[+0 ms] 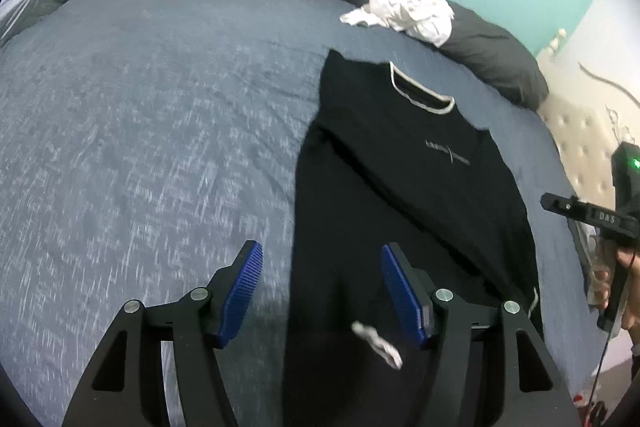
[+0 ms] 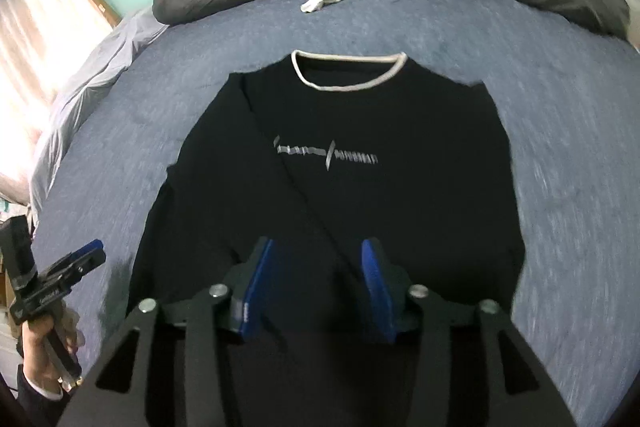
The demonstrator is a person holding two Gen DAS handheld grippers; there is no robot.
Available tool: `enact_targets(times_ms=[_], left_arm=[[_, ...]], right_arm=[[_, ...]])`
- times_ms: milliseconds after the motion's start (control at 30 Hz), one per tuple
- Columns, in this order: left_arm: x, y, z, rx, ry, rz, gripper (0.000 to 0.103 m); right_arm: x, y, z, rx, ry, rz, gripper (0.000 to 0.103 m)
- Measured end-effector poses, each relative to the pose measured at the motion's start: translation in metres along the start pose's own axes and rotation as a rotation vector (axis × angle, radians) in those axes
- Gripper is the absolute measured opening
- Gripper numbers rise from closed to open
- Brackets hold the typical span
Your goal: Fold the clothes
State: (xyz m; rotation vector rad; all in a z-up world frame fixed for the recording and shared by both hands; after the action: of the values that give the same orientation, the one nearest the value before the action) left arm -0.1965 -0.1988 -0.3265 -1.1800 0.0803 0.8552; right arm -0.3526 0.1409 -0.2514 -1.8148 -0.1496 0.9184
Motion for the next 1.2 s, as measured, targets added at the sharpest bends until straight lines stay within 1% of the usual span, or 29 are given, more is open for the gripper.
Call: enact_targets(times_ms=[67, 167, 233, 333, 433, 533, 567, 600, 667, 733, 800, 900, 1033, 1100, 1200], left_arm=[[0.005, -0.006, 0.001, -0.019, 0.017, -0.011, 0.066], [0.012, -0.018, 0.0, -0.04, 0.033, -0.016, 0.066], [0.014, -0.025, -0.002, -0.054, 0.041, -0.016, 0.066], [0.018, -0.036, -0.005, -0.068, 0.048, -0.011, 0.066], [0.02, -0.043, -0.006, -0.081, 0.065, -0.011, 0.066], [0.021, -0.048, -0.008, -0.089, 0.075, -0.008, 0.066], [0.021, -0.049, -0.01, -0.09, 0.077, -0.008, 0.066], [0.021, -0.049, -0.012, -0.091, 0.077, -0.008, 0.066], [0.02, -0.05, -0.015, -0.093, 0.076, -0.008, 0.066], [0.02, -0.049, -0.02, -0.097, 0.073, -0.008, 0.066], [0.02, -0.047, -0.026, -0.1, 0.066, -0.011, 0.066], [0.02, -0.044, -0.029, -0.099, 0.063, -0.015, 0.066], [0.021, -0.043, -0.03, -0.094, 0.06, -0.013, 0.066], [0.02, -0.042, -0.029, -0.093, 0.06, -0.013, 0.066], [0.019, -0.042, -0.027, -0.091, 0.057, -0.013, 0.066]], right_arm=[[0.016, -0.008, 0.001, -0.02, -0.027, -0.016, 0.047], [0.033, -0.013, 0.0, -0.031, -0.014, -0.014, 0.047], [0.04, -0.01, -0.009, -0.07, -0.012, -0.003, 0.047], [0.045, 0.004, -0.027, -0.105, -0.026, -0.006, 0.047], [0.045, 0.02, -0.046, -0.118, -0.045, -0.007, 0.045], [0.042, 0.038, -0.061, -0.133, -0.045, -0.003, 0.037], [0.041, 0.044, -0.065, -0.133, -0.05, -0.003, 0.031], [0.041, 0.05, -0.067, -0.135, -0.052, -0.012, 0.03], [0.043, 0.06, -0.072, -0.137, -0.056, -0.03, 0.023], [0.044, 0.071, -0.076, -0.14, -0.06, -0.047, 0.023], [0.046, 0.081, -0.08, -0.142, -0.065, -0.065, 0.02], [0.055, 0.086, -0.082, -0.138, -0.099, -0.09, 0.019], [0.053, 0.074, -0.077, -0.149, -0.079, -0.063, 0.018], [0.044, 0.066, -0.078, -0.149, -0.082, -0.026, 0.018], [0.03, 0.067, -0.082, -0.152, -0.065, -0.002, 0.018]])
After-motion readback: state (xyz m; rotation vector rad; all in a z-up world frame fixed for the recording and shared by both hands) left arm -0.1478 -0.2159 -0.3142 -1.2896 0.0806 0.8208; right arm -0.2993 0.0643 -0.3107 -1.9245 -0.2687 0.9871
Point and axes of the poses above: each gripper's, at about its wrist camera, not at the fingertips, and y roughly the way its jaws point, z to its right, x to its underside, the point moved 4 cm from there along y, roughly the way its jaws point, and after that the axes turned 10 degrees about -y, right-handed, at the moved point
